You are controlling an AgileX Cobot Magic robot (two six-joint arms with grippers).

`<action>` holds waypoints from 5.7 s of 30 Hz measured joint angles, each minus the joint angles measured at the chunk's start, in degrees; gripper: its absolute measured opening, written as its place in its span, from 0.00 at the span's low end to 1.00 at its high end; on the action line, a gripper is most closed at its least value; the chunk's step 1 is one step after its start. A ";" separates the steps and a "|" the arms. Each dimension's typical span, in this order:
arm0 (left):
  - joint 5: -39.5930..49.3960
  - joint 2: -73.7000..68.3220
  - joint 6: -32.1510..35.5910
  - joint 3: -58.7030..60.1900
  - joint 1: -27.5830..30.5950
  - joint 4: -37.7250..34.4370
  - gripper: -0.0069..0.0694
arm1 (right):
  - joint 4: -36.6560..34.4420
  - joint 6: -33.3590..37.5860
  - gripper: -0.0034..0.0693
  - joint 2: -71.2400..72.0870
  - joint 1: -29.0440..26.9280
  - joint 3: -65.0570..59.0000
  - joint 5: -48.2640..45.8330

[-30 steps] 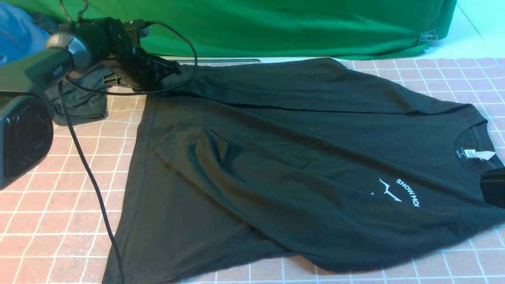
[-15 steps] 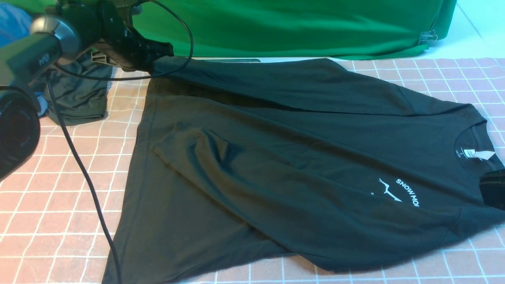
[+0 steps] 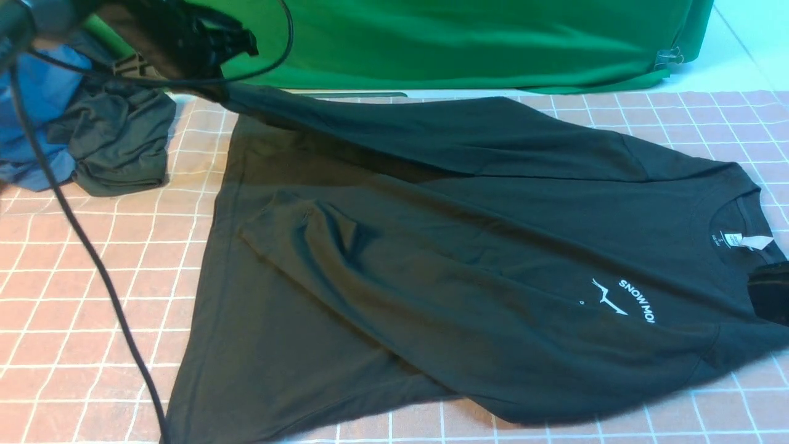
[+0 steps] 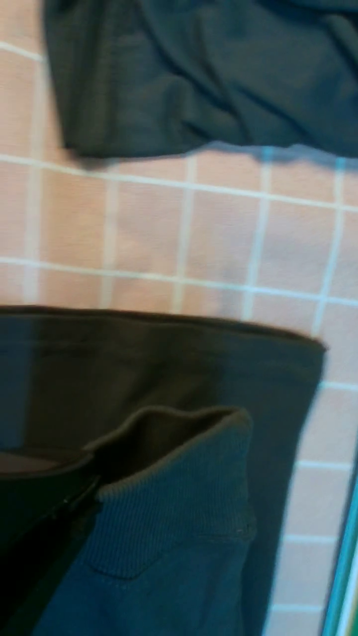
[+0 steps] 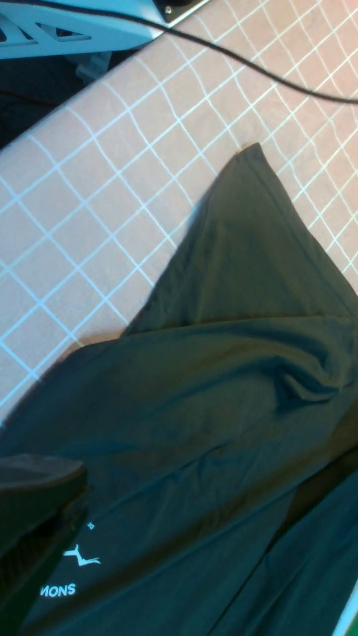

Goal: Fold a long-sleeved shirt over a pink coffee tablecloth.
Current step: 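Fold the left side of the dark shirt inward over its body with the left gripper, then grasp the near edge of the shirt at its hem and shoulder corners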

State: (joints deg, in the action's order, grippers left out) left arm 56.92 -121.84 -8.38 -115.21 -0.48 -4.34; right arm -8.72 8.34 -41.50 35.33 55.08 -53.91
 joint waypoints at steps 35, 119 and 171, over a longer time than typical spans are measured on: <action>12.76 20.28 -9.13 30.53 -7.72 3.28 0.13 | 8.35 1.12 0.10 0.00 0.00 0.00 0.47; -16.16 38.19 -4.89 80.73 -7.99 0.48 0.68 | -7.99 11.44 0.10 -25.19 -29.88 7.31 -9.77; -10.91 48.12 -4.23 77.32 -7.99 2.94 0.13 | -15.65 2.23 0.62 -47.85 -29.88 -16.65 22.11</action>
State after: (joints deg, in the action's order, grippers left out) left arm 46.01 -73.73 -12.61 -37.89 -8.47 -1.40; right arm -24.37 10.57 -89.36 5.45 38.44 -31.80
